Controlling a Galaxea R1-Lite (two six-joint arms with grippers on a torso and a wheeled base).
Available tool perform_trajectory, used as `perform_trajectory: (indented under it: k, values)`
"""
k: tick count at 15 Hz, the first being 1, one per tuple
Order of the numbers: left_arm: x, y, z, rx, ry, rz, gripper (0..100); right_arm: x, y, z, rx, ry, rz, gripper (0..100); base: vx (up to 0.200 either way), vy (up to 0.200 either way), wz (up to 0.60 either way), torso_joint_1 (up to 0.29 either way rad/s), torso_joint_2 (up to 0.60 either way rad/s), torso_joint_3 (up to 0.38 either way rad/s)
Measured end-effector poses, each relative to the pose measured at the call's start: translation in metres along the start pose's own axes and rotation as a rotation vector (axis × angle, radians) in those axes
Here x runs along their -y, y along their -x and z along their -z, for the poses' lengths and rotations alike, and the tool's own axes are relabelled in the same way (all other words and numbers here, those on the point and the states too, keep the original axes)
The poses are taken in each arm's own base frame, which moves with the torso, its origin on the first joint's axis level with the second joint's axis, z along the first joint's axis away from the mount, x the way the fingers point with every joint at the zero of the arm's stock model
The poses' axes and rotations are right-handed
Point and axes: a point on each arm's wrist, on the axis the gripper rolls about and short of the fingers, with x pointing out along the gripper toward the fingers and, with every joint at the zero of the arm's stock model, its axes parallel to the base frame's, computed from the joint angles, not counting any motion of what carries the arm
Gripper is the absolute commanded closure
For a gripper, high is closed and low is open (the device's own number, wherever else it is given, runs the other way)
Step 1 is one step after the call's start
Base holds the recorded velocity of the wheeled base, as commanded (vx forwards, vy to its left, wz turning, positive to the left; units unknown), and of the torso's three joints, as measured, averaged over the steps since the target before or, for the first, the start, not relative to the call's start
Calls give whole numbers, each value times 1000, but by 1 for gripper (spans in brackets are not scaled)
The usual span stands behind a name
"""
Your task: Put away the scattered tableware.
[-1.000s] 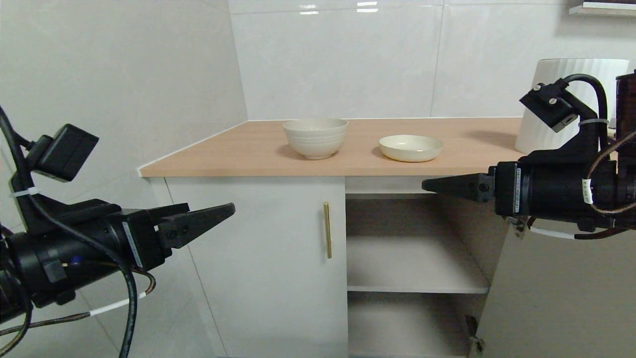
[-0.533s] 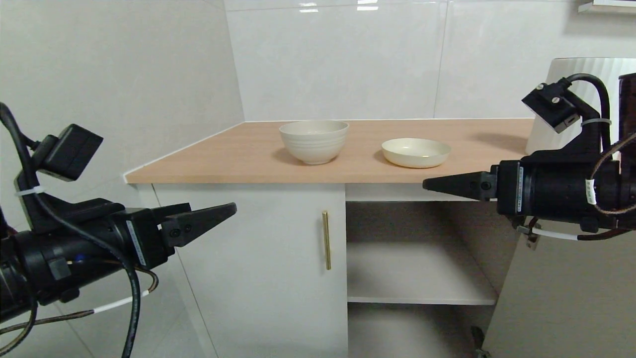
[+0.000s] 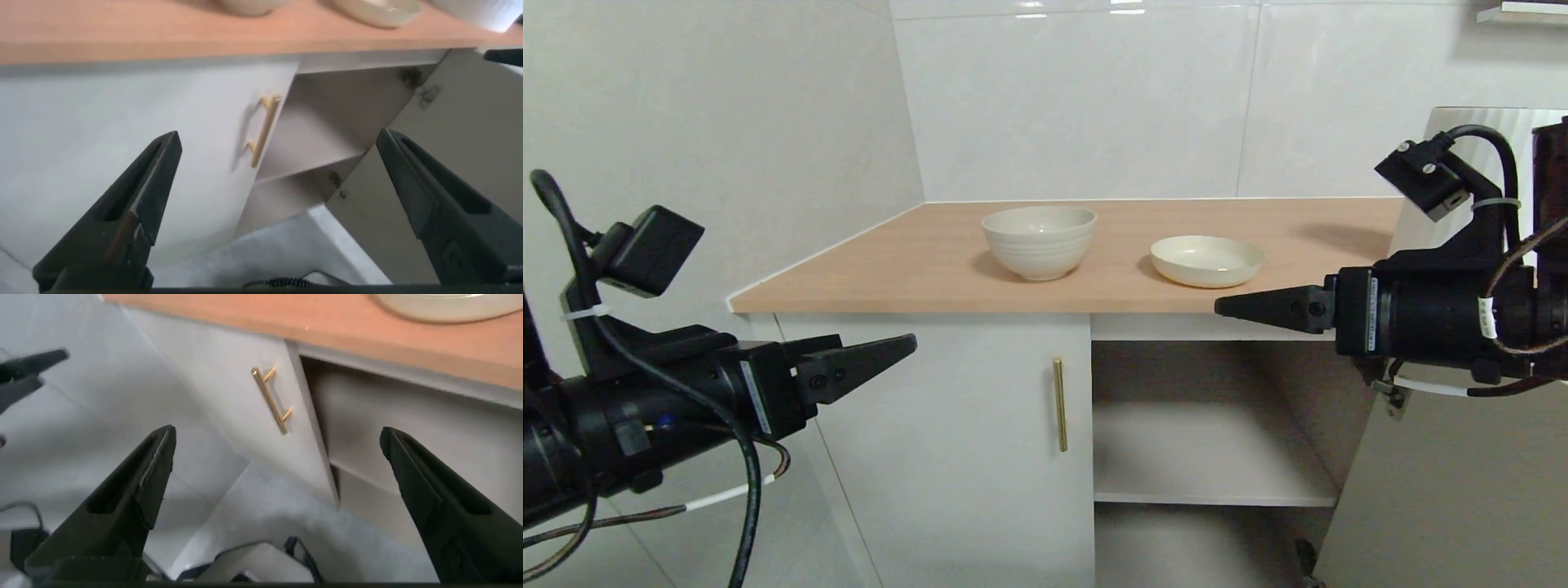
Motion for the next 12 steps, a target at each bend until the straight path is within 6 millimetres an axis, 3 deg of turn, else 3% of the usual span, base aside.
perform_trajectory:
  k: [12]
  values:
    - [-6,-23,8,-72,21,-23,0,12,-22,4,-19,-8,29,0,0,0,0,169,-447,-260]
